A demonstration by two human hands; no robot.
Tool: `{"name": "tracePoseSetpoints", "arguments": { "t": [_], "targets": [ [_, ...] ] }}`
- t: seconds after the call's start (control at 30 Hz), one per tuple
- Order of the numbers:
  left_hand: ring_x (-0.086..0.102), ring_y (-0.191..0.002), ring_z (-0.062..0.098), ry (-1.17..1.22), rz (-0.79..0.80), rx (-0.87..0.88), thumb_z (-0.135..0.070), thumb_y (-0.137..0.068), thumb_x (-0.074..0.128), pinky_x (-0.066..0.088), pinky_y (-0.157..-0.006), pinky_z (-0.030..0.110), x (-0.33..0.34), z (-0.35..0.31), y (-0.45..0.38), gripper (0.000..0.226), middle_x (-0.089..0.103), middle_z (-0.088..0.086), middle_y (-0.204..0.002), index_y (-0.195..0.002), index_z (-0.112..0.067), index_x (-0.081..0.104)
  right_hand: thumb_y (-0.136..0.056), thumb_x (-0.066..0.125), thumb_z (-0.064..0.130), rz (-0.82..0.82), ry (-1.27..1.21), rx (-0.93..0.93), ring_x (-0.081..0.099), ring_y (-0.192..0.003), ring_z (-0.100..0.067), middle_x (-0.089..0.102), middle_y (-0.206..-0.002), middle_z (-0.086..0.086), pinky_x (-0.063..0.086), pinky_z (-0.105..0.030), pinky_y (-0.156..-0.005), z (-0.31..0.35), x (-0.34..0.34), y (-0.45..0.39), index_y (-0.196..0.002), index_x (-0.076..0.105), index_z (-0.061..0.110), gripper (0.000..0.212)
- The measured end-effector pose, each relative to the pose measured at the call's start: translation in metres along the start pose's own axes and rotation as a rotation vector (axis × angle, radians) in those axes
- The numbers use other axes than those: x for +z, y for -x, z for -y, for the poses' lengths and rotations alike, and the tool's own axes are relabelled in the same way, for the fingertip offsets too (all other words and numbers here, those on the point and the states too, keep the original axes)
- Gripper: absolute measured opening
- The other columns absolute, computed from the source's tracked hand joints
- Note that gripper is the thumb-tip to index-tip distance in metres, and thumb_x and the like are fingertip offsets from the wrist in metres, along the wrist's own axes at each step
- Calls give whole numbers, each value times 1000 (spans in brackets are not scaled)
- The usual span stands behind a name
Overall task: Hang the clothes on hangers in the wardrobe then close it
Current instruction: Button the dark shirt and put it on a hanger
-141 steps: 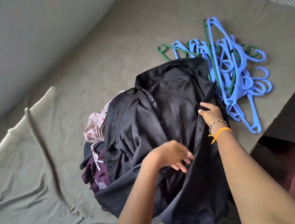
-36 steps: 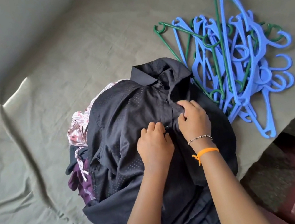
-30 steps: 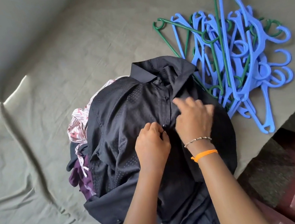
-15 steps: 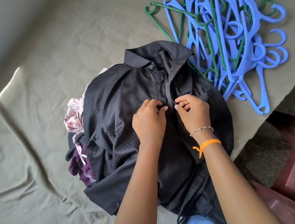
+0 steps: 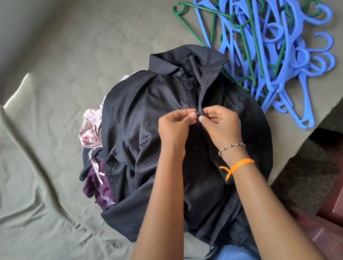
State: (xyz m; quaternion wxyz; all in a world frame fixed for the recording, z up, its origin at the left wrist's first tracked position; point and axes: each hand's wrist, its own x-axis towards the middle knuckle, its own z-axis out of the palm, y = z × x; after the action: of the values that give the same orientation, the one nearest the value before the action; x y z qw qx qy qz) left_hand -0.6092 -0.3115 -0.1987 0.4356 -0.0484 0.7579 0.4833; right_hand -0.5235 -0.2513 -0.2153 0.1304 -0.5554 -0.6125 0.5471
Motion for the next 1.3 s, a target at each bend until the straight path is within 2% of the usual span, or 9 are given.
{"name": "tracePoseSetpoints", "arguments": {
  "t": [0.2, 0.4, 0.57, 0.7, 0.93, 1.03, 1.13, 1.2, 1.3],
  "targets": [
    [63, -63, 0, 3, -29, -14, -6, -80, 72, 45, -56, 8, 6, 2, 0, 7, 70, 1, -71, -79, -13, 71, -80, 70, 4, -13, -14, -32, 63, -71, 2, 63, -75, 18, 52, -10, -69, -2, -5, 1, -96, 72, 9, 17],
    [58, -54, -4, -6, 21, -22, -2, -82, 70, 43, -54, 7, 3, -1, -1, 8, 66, 0, -66, -78, -9, 71, -85, 63, 6, 61, -72, -31, 68, -80, -12, 72, -82, -2, 54, -23, -75, -7, -11, -4, -89, 74, 10, 13],
    [60, -62, 0, -27, 89, -42, -5, -87, 65, 46, -63, 11, 0, 0, -4, 17, 66, -6, -65, -74, -16, 69, -76, 73, 4, 65, -55, -21, 64, -65, -6, 68, -71, 0, 54, -19, -67, -4, -6, -10, -78, 70, 11, 7],
    [62, -69, 5, -5, 100, -89, -20, -87, 68, 50, -68, 16, -2, 0, -5, 12, 68, 2, -74, -78, -12, 71, -73, 75, 5, 52, -20, -58, 58, -57, 0, 63, -65, 5, 52, -16, -62, -4, -1, -6, -76, 68, 11, 9],
    [57, -62, 6, -48, 4, -75, -10, -84, 68, 50, -68, 20, 3, 7, -5, 9, 63, 0, -67, -75, -11, 69, -76, 74, 3, 41, 13, -105, 59, -57, 0, 61, -65, 8, 49, -8, -61, -5, -1, 0, -79, 69, 8, 8],
    [59, -59, 2, -51, -33, -53, -7, -84, 68, 50, -64, 17, 5, 10, -5, 9, 66, -2, -69, -77, -13, 68, -79, 72, 4, 26, 63, -111, 61, -64, -7, 63, -69, 3, 52, -13, -65, -6, -1, 1, -82, 70, 5, 4],
    [58, -58, 1, -33, -21, 12, -2, -85, 65, 47, -61, 15, 6, 14, -1, 9, 65, -2, -67, -82, -11, 67, -83, 66, 2, 94, -4, 32, 61, -64, -12, 63, -68, -1, 54, -20, -65, -4, -2, -3, -80, 67, 6, 5],
    [59, -60, -1, 27, 20, 60, 2, -88, 60, 47, -63, 13, 1, 13, 3, 12, 66, -1, -72, -91, -8, 66, -88, 61, 2, 199, -255, 244, 57, -63, -10, 61, -69, -3, 51, -16, -61, 1, -5, -7, -81, 64, 7, 9],
    [62, -68, 2, -82, -36, 162, 3, -92, 49, 50, -71, 16, -6, 13, 13, 23, 70, -2, -79, -98, -11, 67, -94, 51, 5, 213, -301, 323, 57, -68, -8, 61, -81, -3, 49, -11, -61, -6, -13, -7, -99, 63, 4, 13]
  ]
}}
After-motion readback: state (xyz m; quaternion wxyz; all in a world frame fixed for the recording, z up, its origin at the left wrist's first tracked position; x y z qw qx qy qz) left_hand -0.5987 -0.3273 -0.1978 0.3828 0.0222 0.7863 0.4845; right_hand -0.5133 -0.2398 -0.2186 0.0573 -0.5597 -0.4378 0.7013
